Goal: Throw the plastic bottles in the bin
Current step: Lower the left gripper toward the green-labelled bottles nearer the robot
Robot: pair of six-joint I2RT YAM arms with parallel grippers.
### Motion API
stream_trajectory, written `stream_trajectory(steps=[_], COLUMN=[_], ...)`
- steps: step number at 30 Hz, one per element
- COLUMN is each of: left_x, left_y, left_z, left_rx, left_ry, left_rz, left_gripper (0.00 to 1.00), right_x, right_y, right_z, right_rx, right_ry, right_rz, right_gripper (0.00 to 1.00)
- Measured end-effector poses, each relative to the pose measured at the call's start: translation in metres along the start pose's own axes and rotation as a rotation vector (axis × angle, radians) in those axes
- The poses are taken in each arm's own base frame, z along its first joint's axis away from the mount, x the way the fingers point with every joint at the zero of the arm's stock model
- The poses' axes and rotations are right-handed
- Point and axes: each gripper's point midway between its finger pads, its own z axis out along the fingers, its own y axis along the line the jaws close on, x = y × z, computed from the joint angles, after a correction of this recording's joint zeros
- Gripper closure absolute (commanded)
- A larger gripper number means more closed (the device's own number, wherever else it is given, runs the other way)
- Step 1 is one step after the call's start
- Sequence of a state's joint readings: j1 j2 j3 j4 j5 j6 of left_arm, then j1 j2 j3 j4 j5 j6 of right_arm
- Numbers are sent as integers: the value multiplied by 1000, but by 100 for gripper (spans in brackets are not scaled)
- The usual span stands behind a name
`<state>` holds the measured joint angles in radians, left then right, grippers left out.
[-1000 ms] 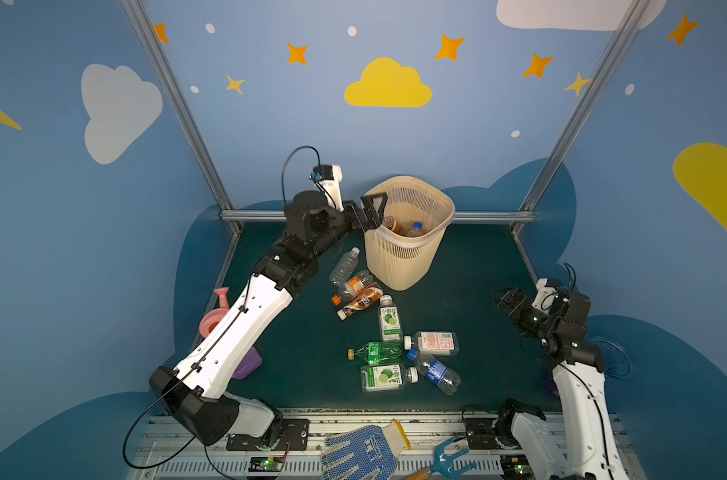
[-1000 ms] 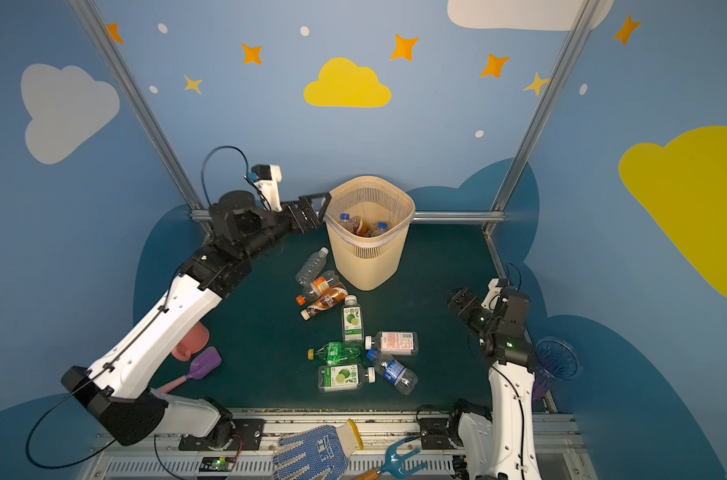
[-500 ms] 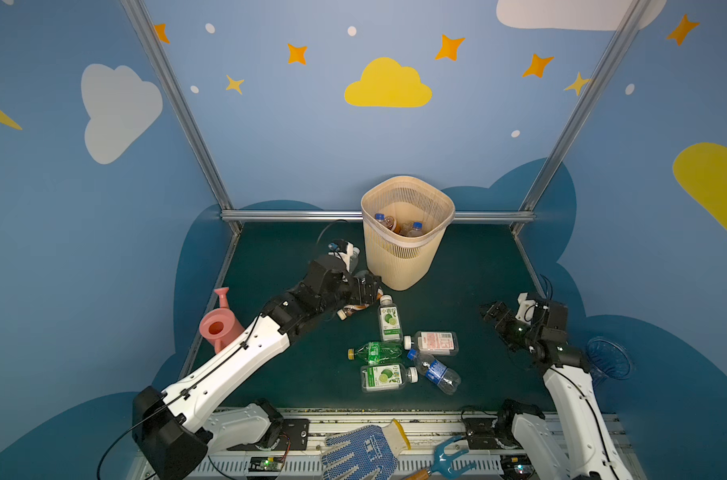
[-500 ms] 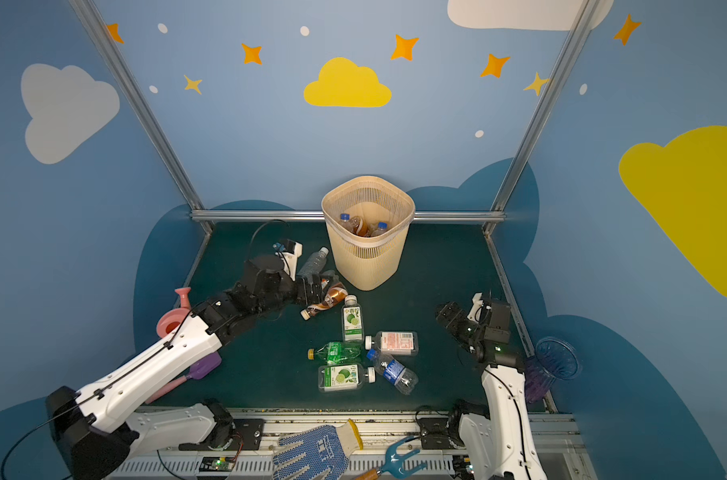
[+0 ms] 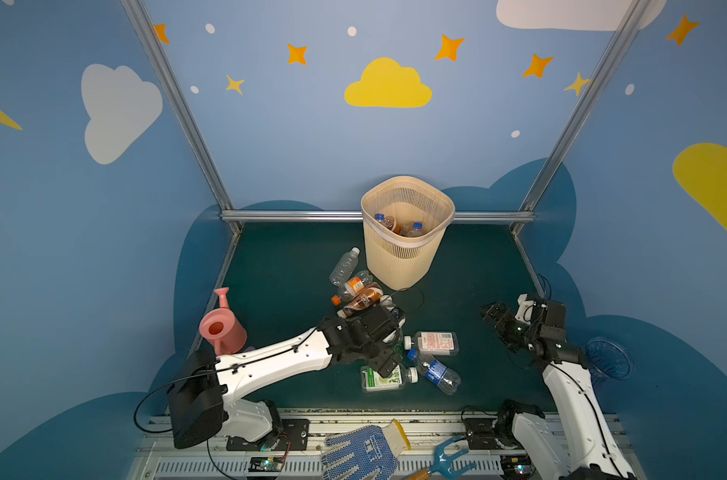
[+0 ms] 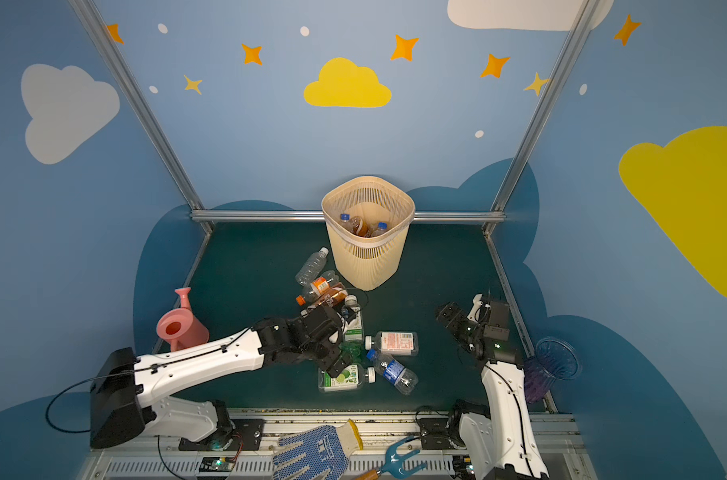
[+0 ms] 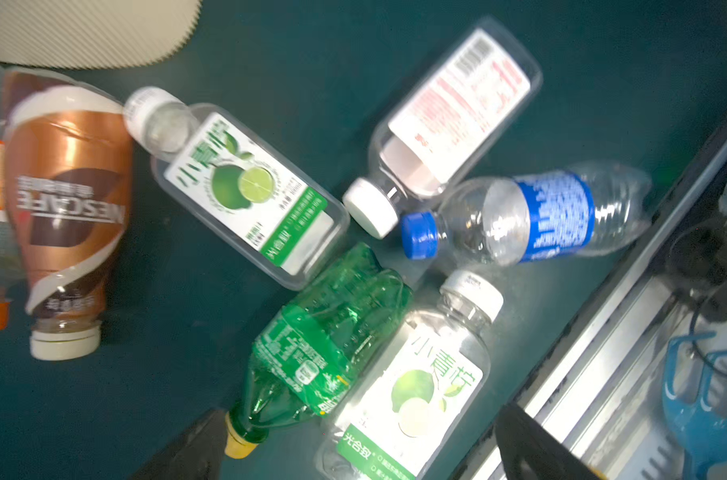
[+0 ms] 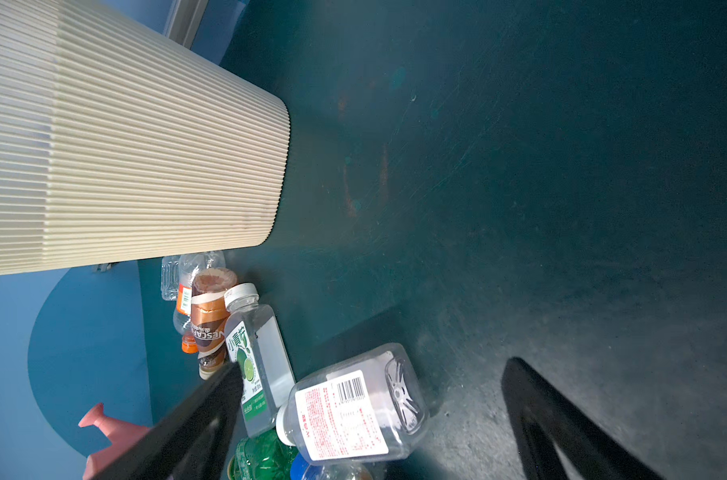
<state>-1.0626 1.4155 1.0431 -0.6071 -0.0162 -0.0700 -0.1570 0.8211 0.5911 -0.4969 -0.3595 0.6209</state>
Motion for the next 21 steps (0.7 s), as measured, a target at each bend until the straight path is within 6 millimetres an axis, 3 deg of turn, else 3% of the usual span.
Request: stream_trajectory(steps=[4,11,21], left_x=[12,27,42], left_y=[-14,-21,-32], left_z=[14,36,49], left_rx=[14,10,27], left_ry=[89,209,311], left_rz=[99,193,273], left_gripper=[2,6,12], right_x=[-1,-1,-1], right_y=[-1,-1,-2], right_z=[0,0,0], right_rx=[3,9,10], right_ry=[-3,-7,-7], right_rz=[-1,-1,-12], right_gripper=[3,3,3])
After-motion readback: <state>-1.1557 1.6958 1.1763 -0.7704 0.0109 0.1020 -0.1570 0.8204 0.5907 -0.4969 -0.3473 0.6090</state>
